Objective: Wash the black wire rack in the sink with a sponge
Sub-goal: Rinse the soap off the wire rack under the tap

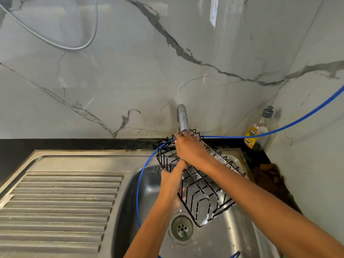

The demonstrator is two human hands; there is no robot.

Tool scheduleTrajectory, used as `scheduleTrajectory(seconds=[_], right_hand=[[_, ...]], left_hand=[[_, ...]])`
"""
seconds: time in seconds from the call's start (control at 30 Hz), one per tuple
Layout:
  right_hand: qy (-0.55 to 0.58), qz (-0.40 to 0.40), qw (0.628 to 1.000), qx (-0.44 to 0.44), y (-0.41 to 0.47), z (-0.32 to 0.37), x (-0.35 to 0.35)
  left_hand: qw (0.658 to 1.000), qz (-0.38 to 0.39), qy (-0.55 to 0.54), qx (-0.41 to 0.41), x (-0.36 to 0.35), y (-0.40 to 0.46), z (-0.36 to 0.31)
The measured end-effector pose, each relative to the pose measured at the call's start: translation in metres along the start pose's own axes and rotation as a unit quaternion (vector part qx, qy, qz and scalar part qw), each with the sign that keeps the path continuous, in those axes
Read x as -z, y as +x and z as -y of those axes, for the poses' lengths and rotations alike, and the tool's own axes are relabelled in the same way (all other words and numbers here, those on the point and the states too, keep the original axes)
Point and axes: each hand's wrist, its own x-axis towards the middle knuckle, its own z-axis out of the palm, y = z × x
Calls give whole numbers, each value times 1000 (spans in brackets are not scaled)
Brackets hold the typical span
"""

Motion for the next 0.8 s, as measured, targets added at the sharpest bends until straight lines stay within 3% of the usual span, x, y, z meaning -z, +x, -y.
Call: scheduleTrajectory(seconds=[0.23, 0.43, 0.53, 0.8], right_hand=[[89, 46, 990, 97, -2, 2, 10], [-25, 14, 976, 216, -49, -10, 4], [-30, 8, 967, 252, -89, -26, -7], [21, 20, 983, 180, -86, -28, -10]], left_hand=[[998, -53, -25, -20, -6, -6, 7], [993, -89, -59, -56, 11, 0, 6], [988, -116, -71, -76, 21, 0, 7], [985, -151, -69, -56, 28, -3, 3]])
